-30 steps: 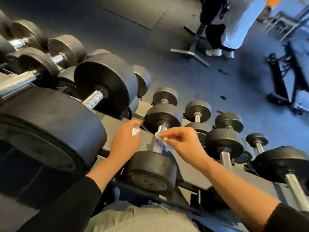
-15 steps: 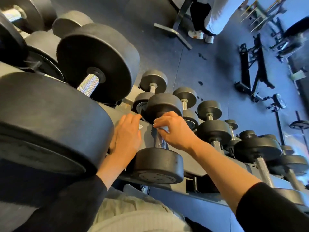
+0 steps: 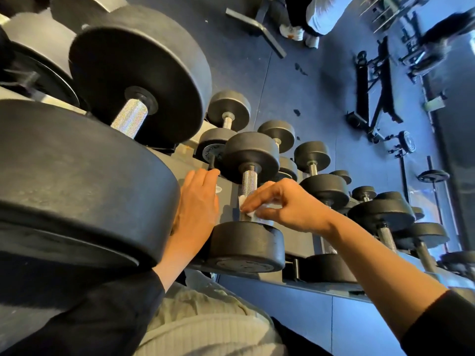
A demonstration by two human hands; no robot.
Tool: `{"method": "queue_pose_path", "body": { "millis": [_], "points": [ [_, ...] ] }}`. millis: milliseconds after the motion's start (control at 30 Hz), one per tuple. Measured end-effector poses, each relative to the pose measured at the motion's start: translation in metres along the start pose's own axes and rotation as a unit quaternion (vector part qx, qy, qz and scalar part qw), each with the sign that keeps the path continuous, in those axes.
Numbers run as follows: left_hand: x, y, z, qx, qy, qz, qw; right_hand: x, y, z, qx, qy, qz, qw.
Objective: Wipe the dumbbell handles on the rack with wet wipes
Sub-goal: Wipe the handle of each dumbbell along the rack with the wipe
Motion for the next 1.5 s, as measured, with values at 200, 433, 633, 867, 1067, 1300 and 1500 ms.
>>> {"method": "queue_pose_path", "body": {
  "millis": [200,433,633,867,1067,1300,1500],
  "points": [
    [0.007,0.002,-0.005,0.013,-0.018,0.017,1.0,0.01,0.022,-0.011,-0.017,-0.075,0.02,0.997],
    [0.014,-0.001,-0.014,0.045,-0.02,0.008,0.999,0.014,0.008,-0.006,-0.031,-0.093,-0.015,0.995],
    [0.015,-0.003,-0.017,0.031,-0.03,0.001,0.999,0.009,-0.008,-0.002,-0.004,0.025,-0.015,1.0],
    [0.008,-0.004,-0.012,0.009,-0.058,0.001,0.998,0.008,-0.012,0.003,-0.006,0.032,0.018,0.999],
    [-0.01,-0.006,-0.002,-0.057,-0.152,0.021,0.986,0.008,-0.018,0.016,-0.023,0.072,0.236,0.969],
    [-0.039,-0.004,0.039,-0.003,-0.138,0.069,0.988,-0.009,0.007,0.003,-0.098,0.121,0.323,0.934],
    [-0.068,0.001,0.067,0.055,-0.049,0.091,0.993,-0.02,0.031,-0.016,-0.146,0.165,0.342,0.913]
  ]
}}
Point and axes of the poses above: each hand's wrist, its own y-axis towards the middle knuckle, its own x-axis out of the palm, z = x × y, the point moved 4 cm from there along y, towards the middle knuckle, and after that the axes turned 9 degrees about -x, right-handed, at the moved point
